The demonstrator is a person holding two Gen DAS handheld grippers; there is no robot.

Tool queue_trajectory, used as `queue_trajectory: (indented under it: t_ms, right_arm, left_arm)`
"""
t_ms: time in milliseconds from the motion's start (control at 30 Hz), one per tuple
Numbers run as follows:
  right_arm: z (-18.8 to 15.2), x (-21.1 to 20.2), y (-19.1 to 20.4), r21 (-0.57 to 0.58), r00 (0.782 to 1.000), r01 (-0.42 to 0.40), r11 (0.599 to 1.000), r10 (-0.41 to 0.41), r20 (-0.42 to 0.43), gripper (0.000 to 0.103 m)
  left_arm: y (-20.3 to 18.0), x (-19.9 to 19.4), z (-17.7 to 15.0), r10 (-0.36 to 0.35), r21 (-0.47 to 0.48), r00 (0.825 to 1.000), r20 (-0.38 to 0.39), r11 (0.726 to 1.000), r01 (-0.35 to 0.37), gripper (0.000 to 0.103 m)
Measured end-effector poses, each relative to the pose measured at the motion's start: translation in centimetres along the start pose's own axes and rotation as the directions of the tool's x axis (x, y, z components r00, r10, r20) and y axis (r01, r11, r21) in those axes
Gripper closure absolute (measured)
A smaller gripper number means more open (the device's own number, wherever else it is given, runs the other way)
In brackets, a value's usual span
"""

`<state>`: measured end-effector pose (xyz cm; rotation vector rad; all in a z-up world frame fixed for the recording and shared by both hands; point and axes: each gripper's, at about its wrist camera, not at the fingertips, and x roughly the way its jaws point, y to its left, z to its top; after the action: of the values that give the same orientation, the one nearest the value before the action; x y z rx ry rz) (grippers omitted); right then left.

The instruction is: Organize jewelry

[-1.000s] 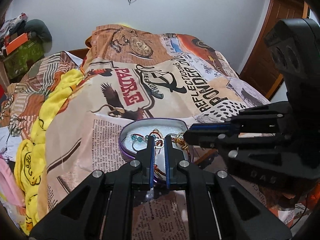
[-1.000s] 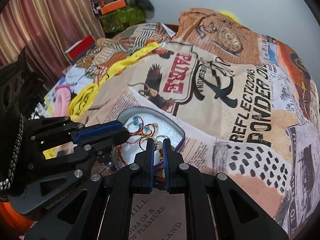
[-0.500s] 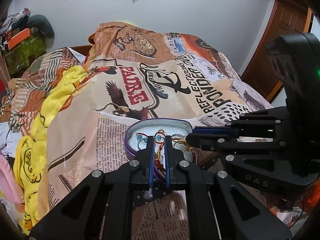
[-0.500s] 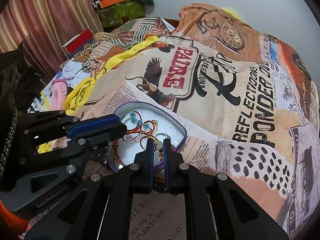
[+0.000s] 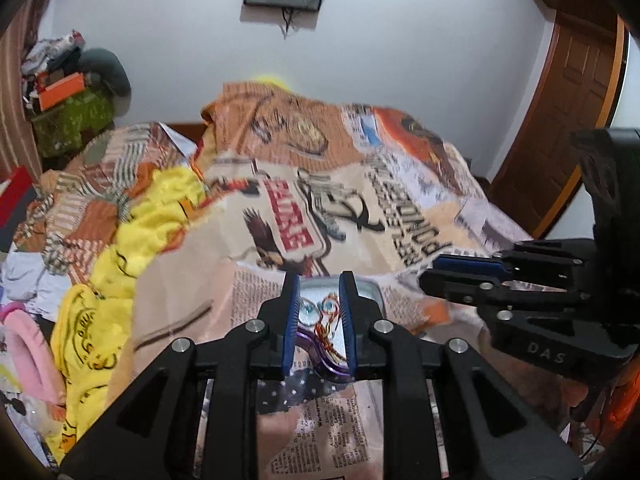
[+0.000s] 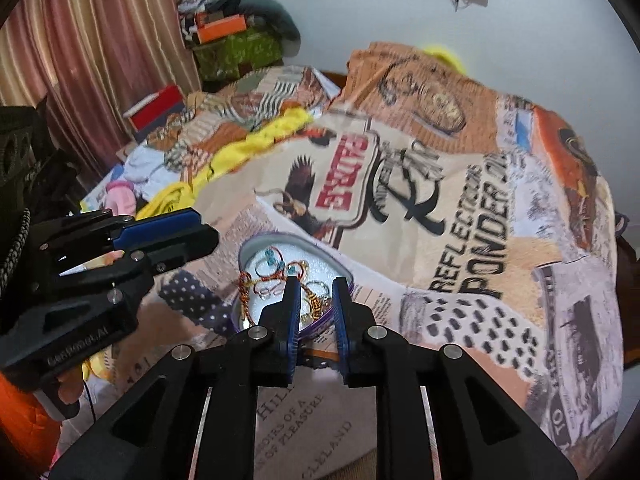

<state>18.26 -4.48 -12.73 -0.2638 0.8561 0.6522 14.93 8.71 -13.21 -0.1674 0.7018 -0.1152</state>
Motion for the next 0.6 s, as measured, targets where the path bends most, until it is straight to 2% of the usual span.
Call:
queue_trajectory:
  t_ms: [133,267,333,400,533,600]
  right_arm:
    - [0.3,-4.0,0.2,0.016,0.994,0.009,1.0,-0.011,0.107,0.089]
    - [0.7,-8.9,0.5,0.04,0.97,0.012,0.999,-0.021,0.241,0.089]
    - [0.6,-11.3,0.7,0.047,0.952,0.018,0.999,-0.031,0.305,0.089]
    - [0.3,-14.1,1.0,0.052,0.922,0.024,0.998,-0.042,0.384,0.089]
    - [-1.0,-18.9,2.2,0.065,0.849,0.057,0.996,-0.083,0.522,0.088]
    - [-1.6,-20.1,2.9,0.075,0.818,0.07,0.995,-0.101,0.567,0.078]
  left_arm:
    - [-0.9,-3.7,1.2,0.025,0.009,0.995,0.094,1.0,-0.026,0.084]
    - [-2.2,-8.0,2.1,0.04,0.024,0.977,0.208,0.999,-0.046,0.084]
    - [-3.0,-9.9,2.3,0.06,0.038,0.963,0.264,0.997,-0.073,0.074]
    - [-3.9,-12.2,2.2,0.077,0.049,0.94,0.332,0.994,-0.099,0.066]
    - [-5.2,-15.8,1.9,0.089,0.058,0.901,0.424,0.99,-0.125,0.054]
    - [-5.8,-17.4,1.6,0.096,0.054,0.881,0.464,0.989,-0.136,0.047]
